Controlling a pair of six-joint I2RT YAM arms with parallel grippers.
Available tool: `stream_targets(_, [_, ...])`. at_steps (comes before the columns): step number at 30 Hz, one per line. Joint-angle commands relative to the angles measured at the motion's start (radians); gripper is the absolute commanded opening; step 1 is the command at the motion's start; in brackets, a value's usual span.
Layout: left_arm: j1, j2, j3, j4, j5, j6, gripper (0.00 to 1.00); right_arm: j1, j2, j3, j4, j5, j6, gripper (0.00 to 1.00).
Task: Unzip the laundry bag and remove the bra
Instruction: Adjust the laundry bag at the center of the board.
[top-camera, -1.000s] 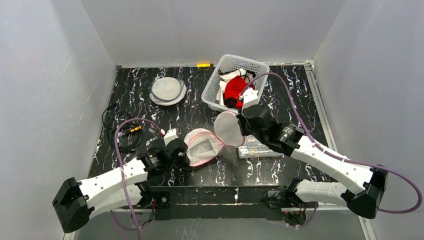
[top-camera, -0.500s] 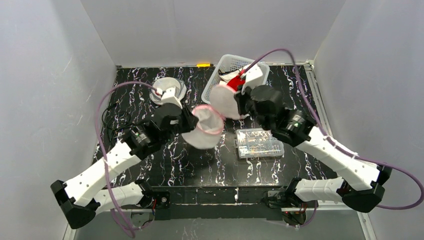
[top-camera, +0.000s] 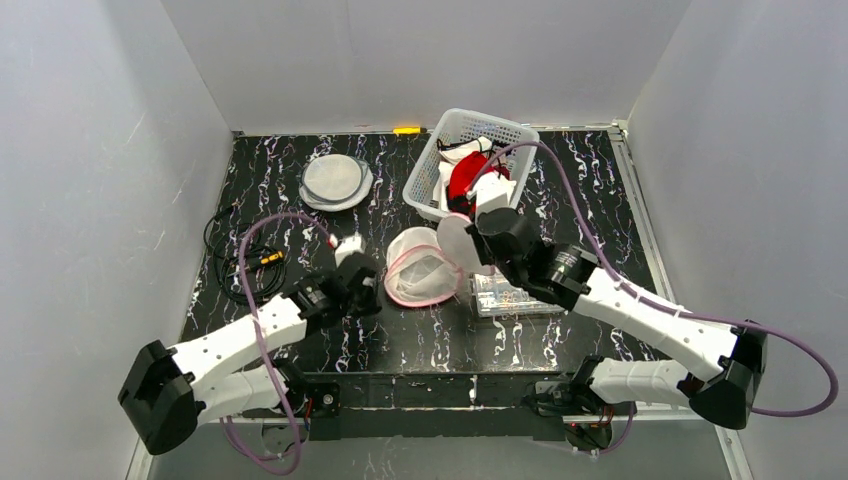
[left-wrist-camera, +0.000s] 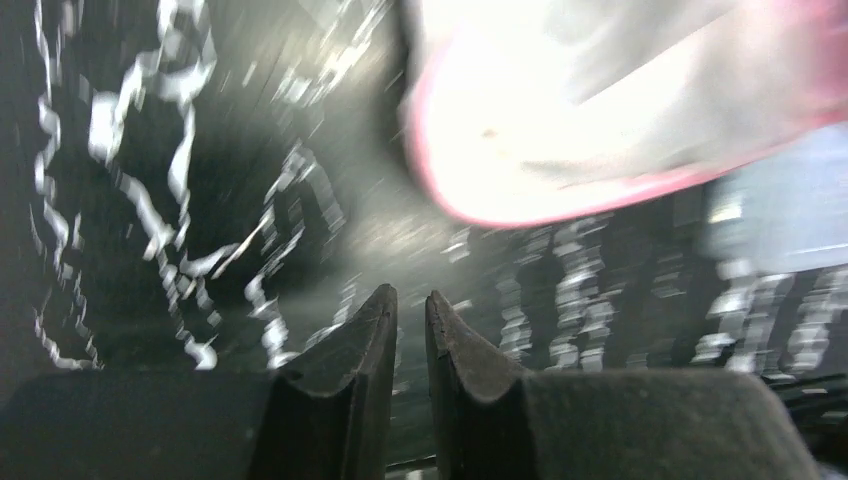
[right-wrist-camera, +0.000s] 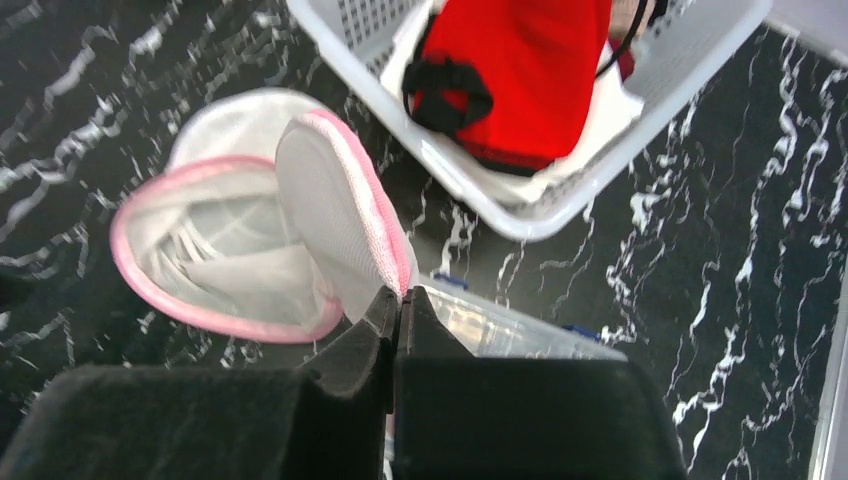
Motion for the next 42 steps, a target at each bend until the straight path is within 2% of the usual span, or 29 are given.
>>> stream_targets(1, [0.017, -0.029, 0.307, -0.006, -0.067, 0.134, 0.16, 0.005, 0.003, 0.239, 0.063, 0.042, -0.053, 0.01])
stream_targets(4, [0.017, -0.019, 0.385, -0.029, -0.069, 0.156, 0.16, 0.007, 0.013, 0.283, 0.058, 0.046, -0.066, 0.01])
stream_targets(13, [0.018, -0.080, 0.057, 0.077, -0.047, 0.016, 0.17, 0.007, -0.061, -0.001, 0.098, 0.059, 0.034, 0.01])
stream_targets(17, [0.017, -0.076, -0.002, 0.128, -0.025, 0.010, 0.27, 0.007, -0.054, -0.057, 0.131, 0.080, 0.052, 0.01])
stream_targets(19, [0.017, -0.074, -0.021, 0.168, 0.005, 0.015, 0.34, 0.007, -0.044, -0.068, 0.142, 0.083, 0.057, 0.01])
stream_targets(22, [0.017, -0.069, -0.046, 0.233, 0.044, 0.024, 0.47, 0.007, -0.024, -0.063, 0.150, 0.091, 0.071, 0.01])
stream_targets(28, [0.017, -0.068, -0.066, 0.240, 0.063, -0.006, 0.49, 0.022, 0.085, 0.004, 0.108, 0.169, 0.124, 0.01])
stream_targets(35, [0.018, -0.065, -0.123, 0.285, 0.073, -0.031, 0.51, 0.119, 0.214, 0.097, 0.086, 0.283, 0.086, 0.01])
stream_targets(39, [0.017, 0.001, -0.118, 0.336, 0.071, -0.002, 0.57, 0.121, 0.226, 0.099, 0.098, 0.273, 0.086, 0.01])
stream_targets(42, [0.017, 0.081, -0.083, 0.377, 0.069, 0.000, 0.58, 0.120, 0.231, 0.103, 0.098, 0.259, 0.092, 0.01])
